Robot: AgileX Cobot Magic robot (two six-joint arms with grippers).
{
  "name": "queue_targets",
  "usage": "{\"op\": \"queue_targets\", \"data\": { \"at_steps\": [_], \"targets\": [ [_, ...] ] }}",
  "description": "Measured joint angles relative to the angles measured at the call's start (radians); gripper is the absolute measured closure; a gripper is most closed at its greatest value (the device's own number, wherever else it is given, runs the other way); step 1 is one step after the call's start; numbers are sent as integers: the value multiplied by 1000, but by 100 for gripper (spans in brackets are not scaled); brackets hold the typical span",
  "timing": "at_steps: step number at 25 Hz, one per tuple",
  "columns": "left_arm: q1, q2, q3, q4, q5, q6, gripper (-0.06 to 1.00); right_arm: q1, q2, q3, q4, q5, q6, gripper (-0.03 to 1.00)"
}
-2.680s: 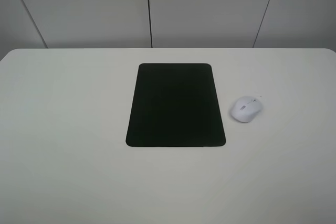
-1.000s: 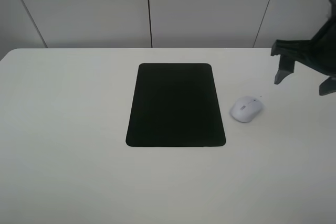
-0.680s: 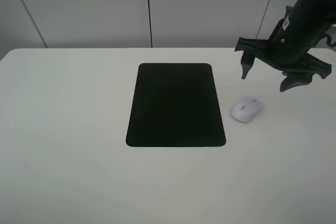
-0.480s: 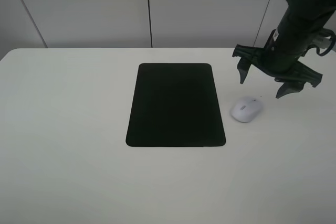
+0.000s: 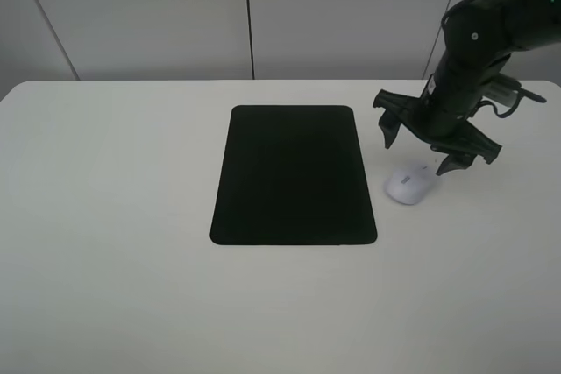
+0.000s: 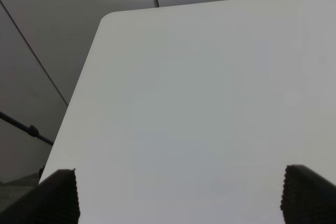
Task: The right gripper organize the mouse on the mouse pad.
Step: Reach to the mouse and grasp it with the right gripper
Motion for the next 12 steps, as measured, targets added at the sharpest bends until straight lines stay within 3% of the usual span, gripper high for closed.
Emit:
{"op": "queue_targets", "data": {
  "at_steps": [12],
  "targets": [
    [0, 0, 0, 0, 0, 0, 16, 0, 47, 0, -5, 8, 54, 21]
  ]
}}
